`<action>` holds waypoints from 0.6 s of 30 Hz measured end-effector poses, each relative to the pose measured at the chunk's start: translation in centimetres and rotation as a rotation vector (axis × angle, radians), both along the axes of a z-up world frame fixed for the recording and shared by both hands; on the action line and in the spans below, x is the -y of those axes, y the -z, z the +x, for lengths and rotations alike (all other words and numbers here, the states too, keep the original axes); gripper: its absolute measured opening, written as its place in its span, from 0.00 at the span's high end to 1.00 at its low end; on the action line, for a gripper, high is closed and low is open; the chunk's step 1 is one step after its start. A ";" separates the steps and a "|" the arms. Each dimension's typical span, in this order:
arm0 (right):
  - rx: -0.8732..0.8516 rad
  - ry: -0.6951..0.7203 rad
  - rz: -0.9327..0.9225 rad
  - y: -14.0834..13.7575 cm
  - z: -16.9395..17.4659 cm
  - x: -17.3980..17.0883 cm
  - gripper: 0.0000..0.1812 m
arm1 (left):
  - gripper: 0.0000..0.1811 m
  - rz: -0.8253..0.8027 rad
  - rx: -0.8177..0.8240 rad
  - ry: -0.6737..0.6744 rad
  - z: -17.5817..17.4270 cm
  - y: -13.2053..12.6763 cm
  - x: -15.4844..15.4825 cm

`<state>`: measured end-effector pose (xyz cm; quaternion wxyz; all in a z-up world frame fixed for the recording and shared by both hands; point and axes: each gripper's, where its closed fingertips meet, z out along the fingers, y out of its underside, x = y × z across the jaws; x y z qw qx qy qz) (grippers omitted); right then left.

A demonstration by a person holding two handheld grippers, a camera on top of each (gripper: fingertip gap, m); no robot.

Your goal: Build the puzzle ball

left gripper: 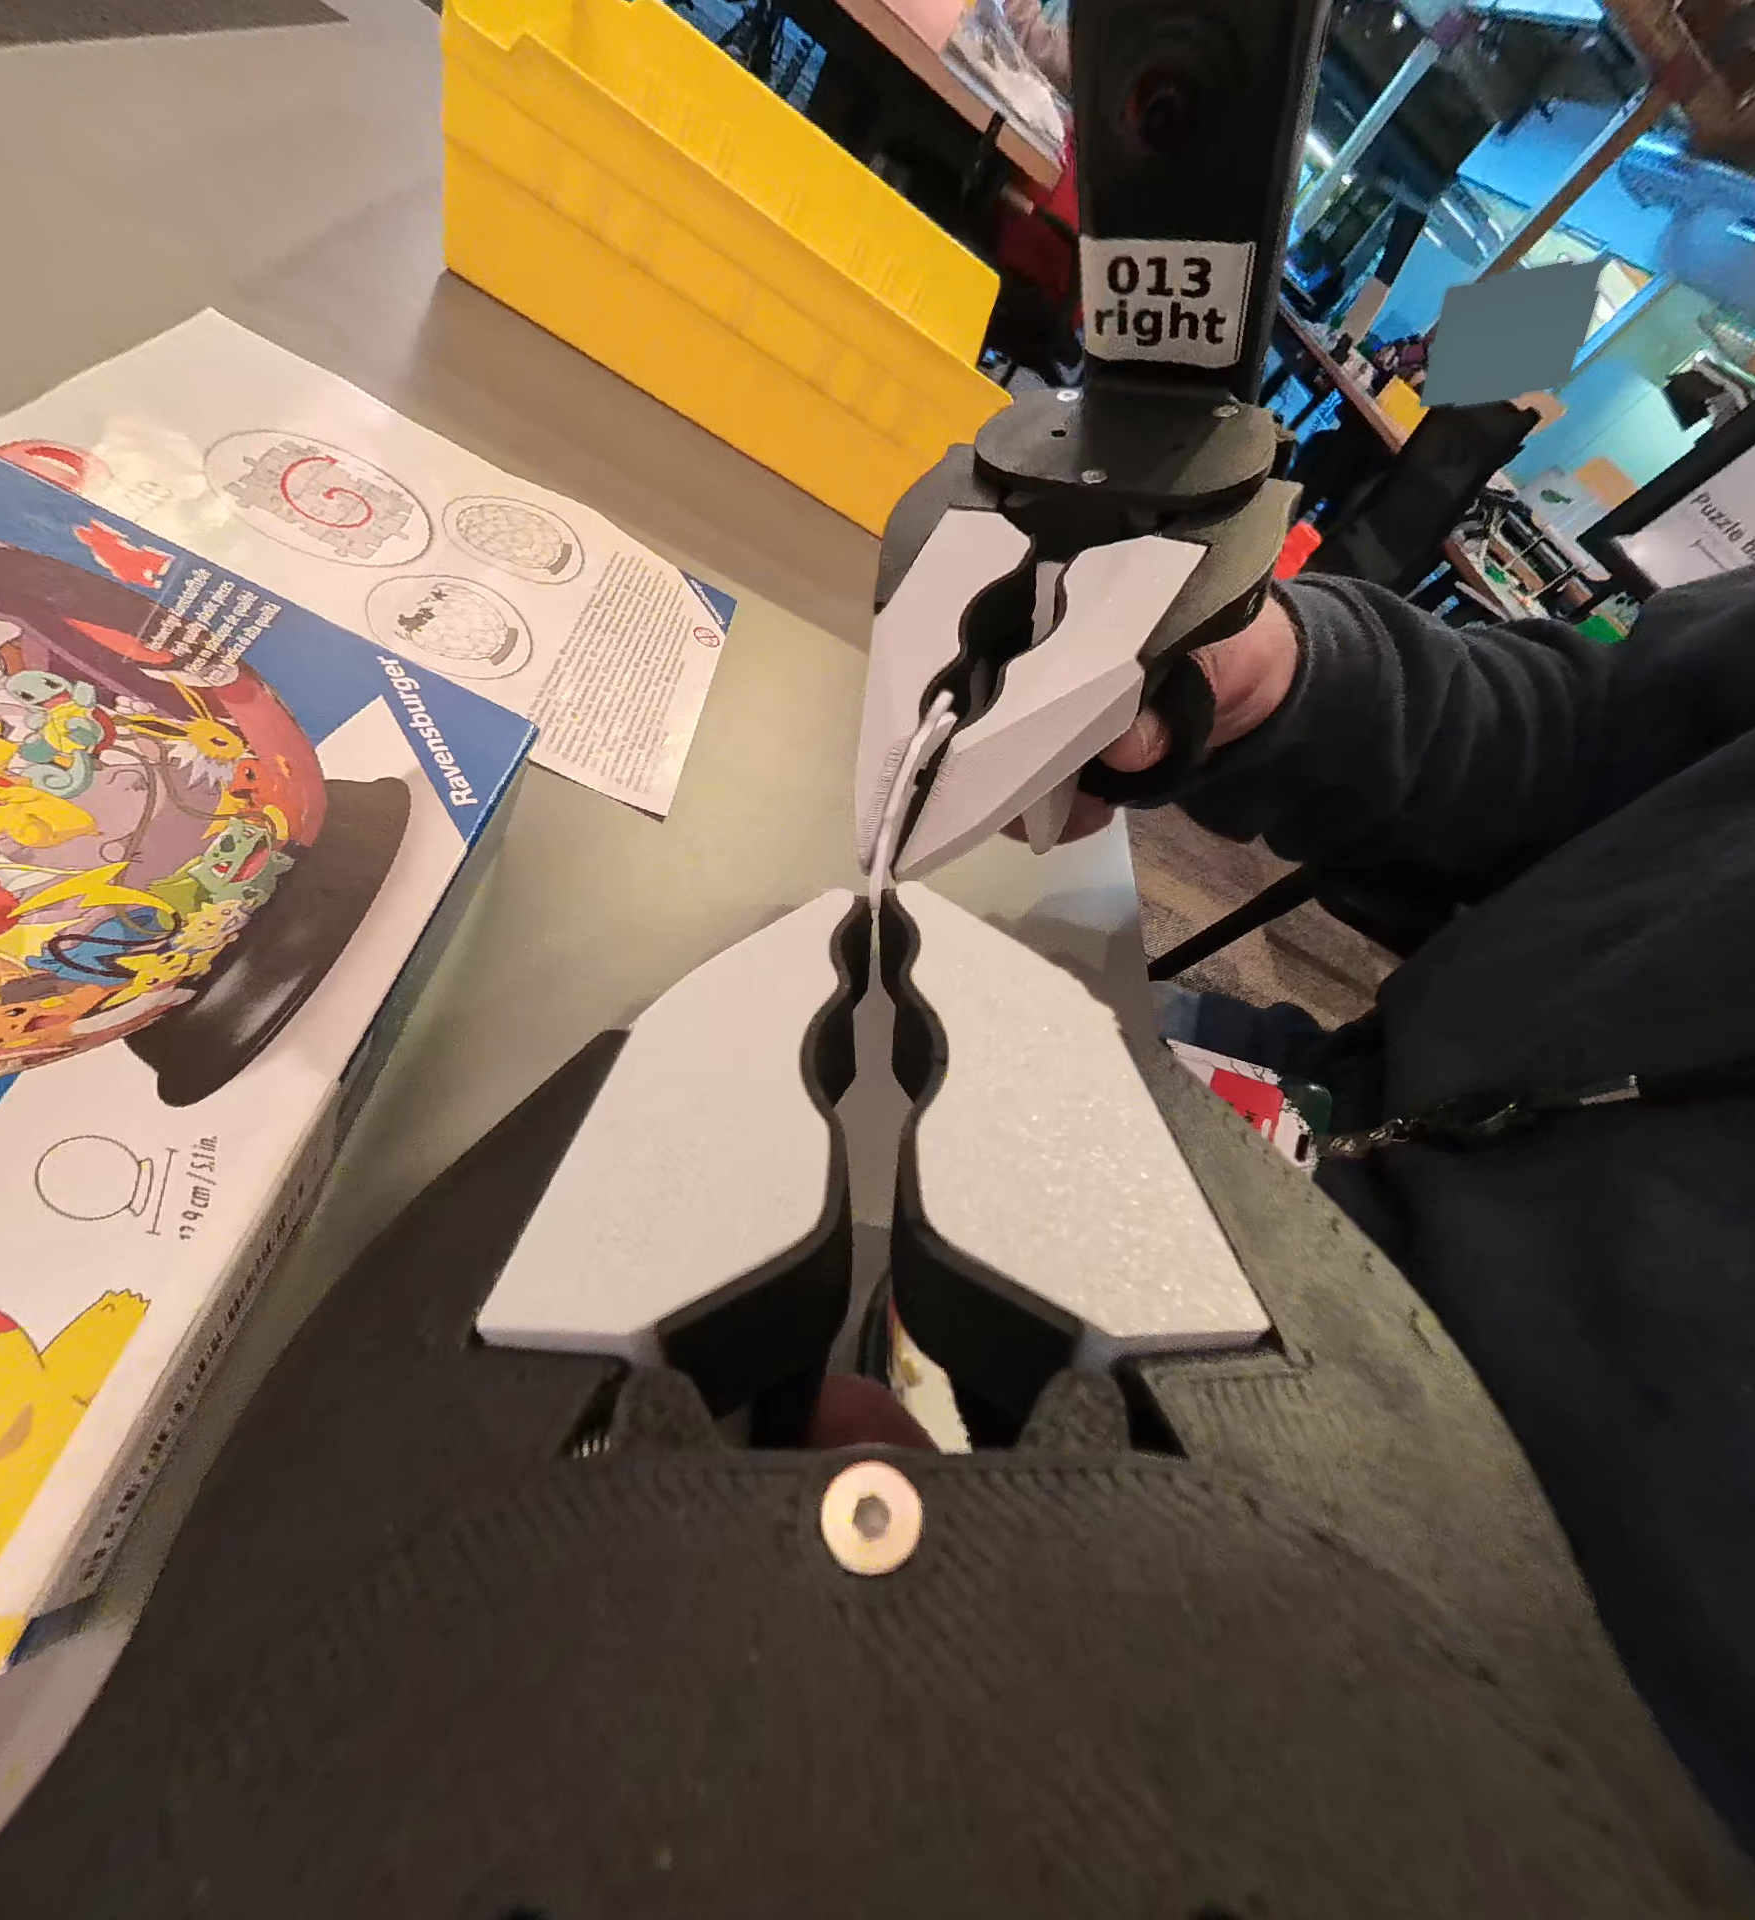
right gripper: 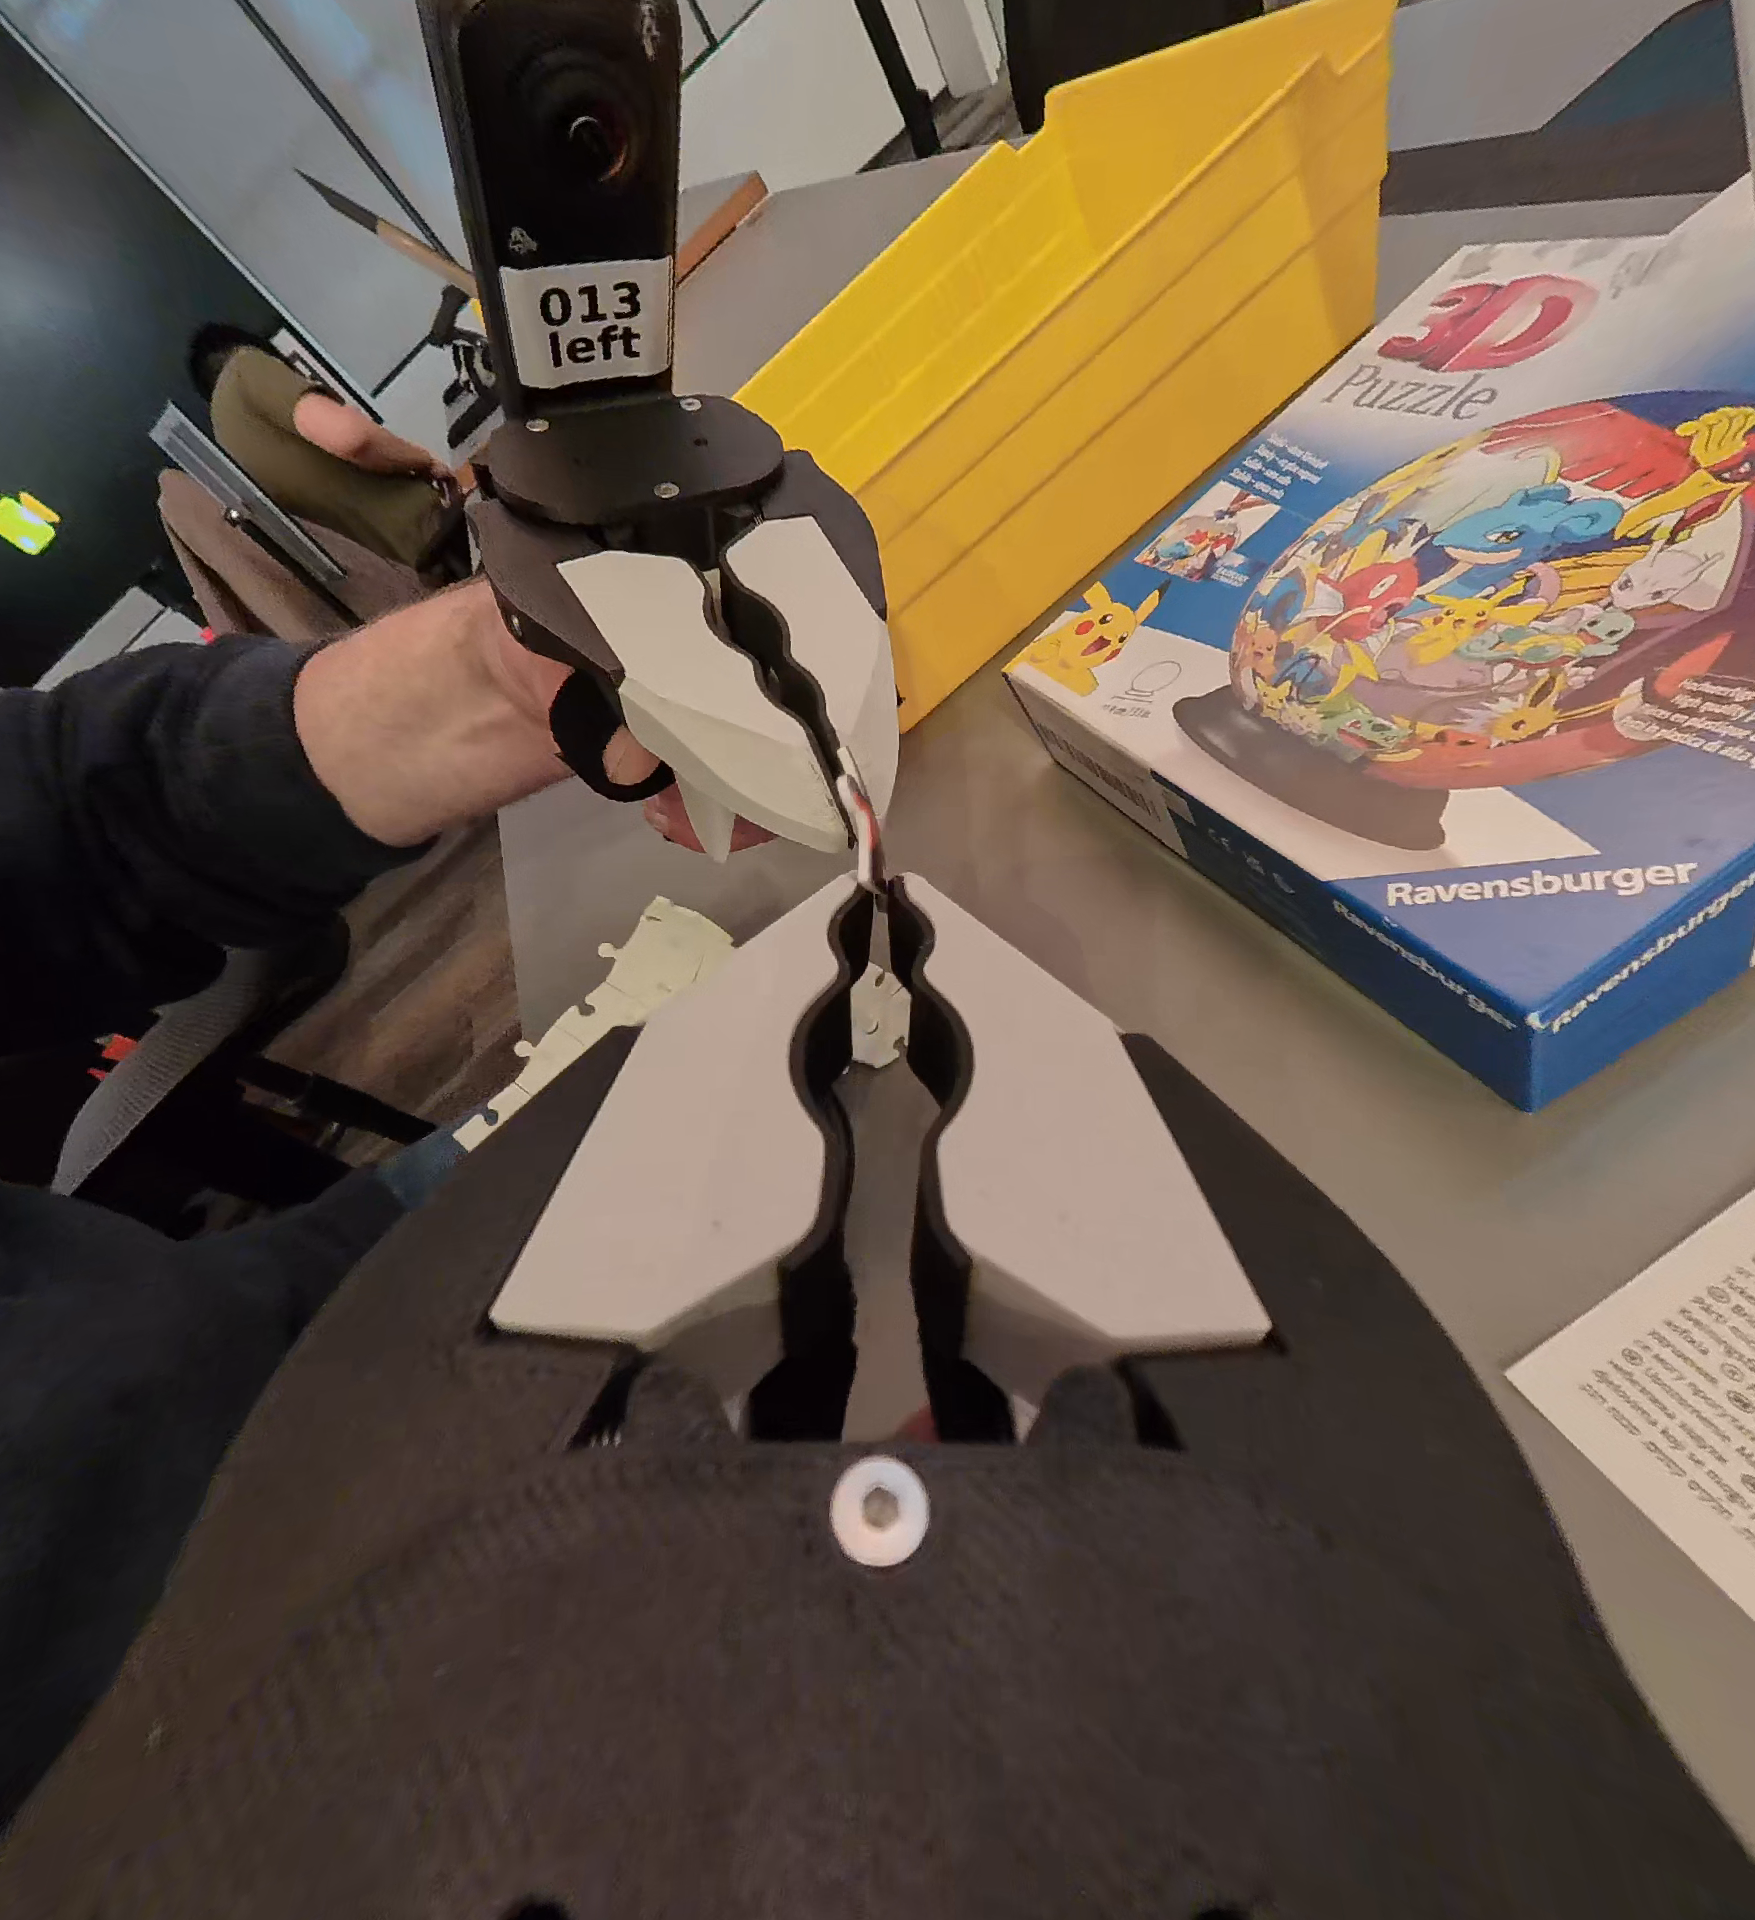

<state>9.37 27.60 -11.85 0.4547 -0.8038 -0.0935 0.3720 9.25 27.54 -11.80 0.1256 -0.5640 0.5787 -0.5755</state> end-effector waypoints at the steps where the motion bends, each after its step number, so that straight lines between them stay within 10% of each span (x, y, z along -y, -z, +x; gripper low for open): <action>1: 0.003 0.005 0.003 -0.1 0.0 0.0 0.99 | 0.99 0.008 0.000 0.003 -0.1 0.0 0.0; 18: 0.234 -0.004 0.009 -0.6 -0.3 2.2 1.00 | 0.94 0.360 -0.218 0.177 -1.9 1.5 1.0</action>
